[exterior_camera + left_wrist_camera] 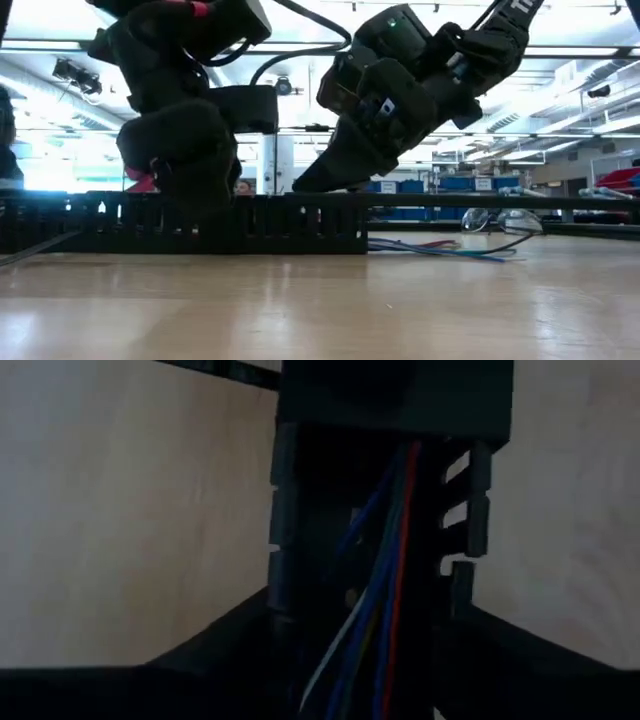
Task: Ziptie cables
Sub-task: Close the black cable duct
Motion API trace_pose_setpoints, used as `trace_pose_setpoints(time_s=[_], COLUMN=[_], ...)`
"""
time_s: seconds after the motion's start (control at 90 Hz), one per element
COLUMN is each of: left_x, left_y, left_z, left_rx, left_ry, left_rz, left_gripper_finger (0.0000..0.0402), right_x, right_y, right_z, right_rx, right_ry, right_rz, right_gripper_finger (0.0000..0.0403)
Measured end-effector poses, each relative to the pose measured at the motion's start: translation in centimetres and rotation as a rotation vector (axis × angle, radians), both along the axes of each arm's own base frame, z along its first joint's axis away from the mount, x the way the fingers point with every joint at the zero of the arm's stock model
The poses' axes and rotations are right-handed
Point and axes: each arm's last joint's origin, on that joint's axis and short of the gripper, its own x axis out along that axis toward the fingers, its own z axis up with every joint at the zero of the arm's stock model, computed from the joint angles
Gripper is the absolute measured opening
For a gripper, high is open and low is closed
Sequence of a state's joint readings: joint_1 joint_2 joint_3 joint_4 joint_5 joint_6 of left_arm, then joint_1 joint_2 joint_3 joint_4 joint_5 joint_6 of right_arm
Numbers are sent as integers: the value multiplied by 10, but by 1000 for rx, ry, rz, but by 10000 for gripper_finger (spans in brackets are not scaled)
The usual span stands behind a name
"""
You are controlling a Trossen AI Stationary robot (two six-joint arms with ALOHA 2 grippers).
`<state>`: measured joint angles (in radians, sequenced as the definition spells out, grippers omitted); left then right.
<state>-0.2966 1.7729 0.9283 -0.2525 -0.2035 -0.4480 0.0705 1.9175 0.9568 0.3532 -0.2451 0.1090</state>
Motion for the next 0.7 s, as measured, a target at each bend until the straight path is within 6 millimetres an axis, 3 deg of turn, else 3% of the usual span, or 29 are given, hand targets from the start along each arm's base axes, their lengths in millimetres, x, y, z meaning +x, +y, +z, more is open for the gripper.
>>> trace_pose_setpoints(time_s=[0.2,0.356,0.433,0.544,0.7], left_x=[1,1,1,2,2], left_y=[0,0,0,0,0], left_z=[0,0,0,0,0], left_rx=[0,6,6,3,-6], left_ry=[-14,-18,-18,-24,-24], left_rz=[2,6,11,16,29], left_gripper_finger=[235,239,240,240,240], right_x=[11,36,44,41,33], right_y=[-4,-1,3,6,8], right_z=[1,-17,-16,-3,36], right_rx=[3,37,21,-12,-56], right_ry=[-8,4,-36,-54,-127], right_rz=[17,61,82,96,112], right_gripper_finger=[0,0,0,0,0])
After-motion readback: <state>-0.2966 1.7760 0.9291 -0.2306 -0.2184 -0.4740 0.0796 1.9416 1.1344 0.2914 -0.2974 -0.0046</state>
